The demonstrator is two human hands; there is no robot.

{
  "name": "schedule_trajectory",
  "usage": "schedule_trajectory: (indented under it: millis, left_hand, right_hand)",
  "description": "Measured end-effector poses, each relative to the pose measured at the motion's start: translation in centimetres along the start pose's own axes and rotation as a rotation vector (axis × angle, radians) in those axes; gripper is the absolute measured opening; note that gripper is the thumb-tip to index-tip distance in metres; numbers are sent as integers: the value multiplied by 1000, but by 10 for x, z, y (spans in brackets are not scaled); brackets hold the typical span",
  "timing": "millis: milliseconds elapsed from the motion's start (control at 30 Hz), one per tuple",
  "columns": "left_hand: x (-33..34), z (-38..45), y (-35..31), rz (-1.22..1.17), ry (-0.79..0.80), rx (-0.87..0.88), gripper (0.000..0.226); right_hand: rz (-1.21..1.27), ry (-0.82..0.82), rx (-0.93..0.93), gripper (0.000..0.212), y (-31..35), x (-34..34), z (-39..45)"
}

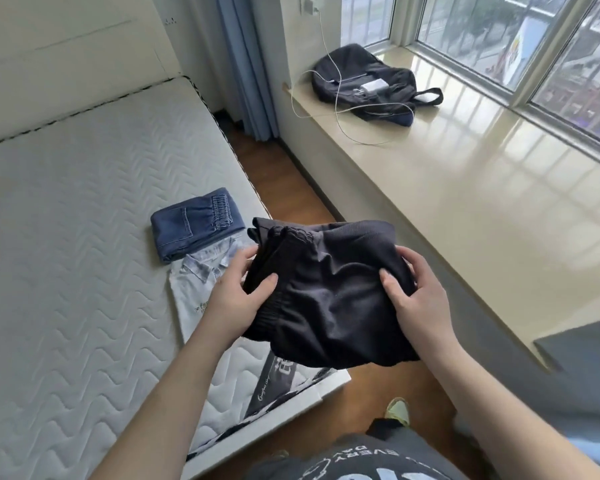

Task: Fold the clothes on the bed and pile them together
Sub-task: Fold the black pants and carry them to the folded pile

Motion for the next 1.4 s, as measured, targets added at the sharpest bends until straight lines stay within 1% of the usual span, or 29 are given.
schedule_trajectory:
  millis: [133, 267, 467, 633, 667, 800, 833, 933, 1033, 1100, 1267, 1400]
  left_hand:
    - [44, 23, -20, 2, -66, -44, 52]
    - [68, 40, -28, -48, -122, -104, 58]
    - [81, 74, -24, -69, -191, -146, 59]
    - [76, 109, -17, -84, -247, -167, 48]
    - [73, 117, -14, -97, -260, -175, 48]
    - [51, 151, -4, -151, -357, -209, 67]
    - [45, 158, -3, -161, -377, -216, 68]
    - [35, 181, -4, -173, -387, -203, 63]
    - [24, 200, -2, -143, -401, -231, 79]
    - [17, 213, -1, -122, -414, -242, 83]
    - [-2, 255, 9, -112, -500, -263, 60]
    - [-21, 282, 22, -116, -591, -317, 58]
  right_hand:
    - [2, 73, 4, 38, -9, -28, 54]
    - [5, 115, -11, 36, -14, -46, 101]
    - [11, 184, -14, 35, -22, -31, 158]
    - [-16, 277, -36, 37, -22, 8, 202]
    - [-19, 291, -48, 36, -19, 18, 211]
    - [-23, 346, -69, 36, -6, 59, 249]
    - [-27, 364, -76, 36, -1, 70, 257]
    - [-35, 393, -110, 36, 14, 100, 281]
    - [-29, 445, -142, 36, 29, 133, 302]
    - [-25, 481, -153, 37, 35, 151, 316]
    - [-32, 570, -144, 37, 36, 203, 360]
    - [-25, 679, -146, 37, 41, 256, 397]
Point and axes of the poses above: each hand's wrist, its own z-axis towards the middle knuckle, its own x-axis out of the palm, y = z × x, the point moved 9 cm from there along z, towards the middle knuckle, and after that the axes turned 5 degrees about -y, right-handed, at the moved point
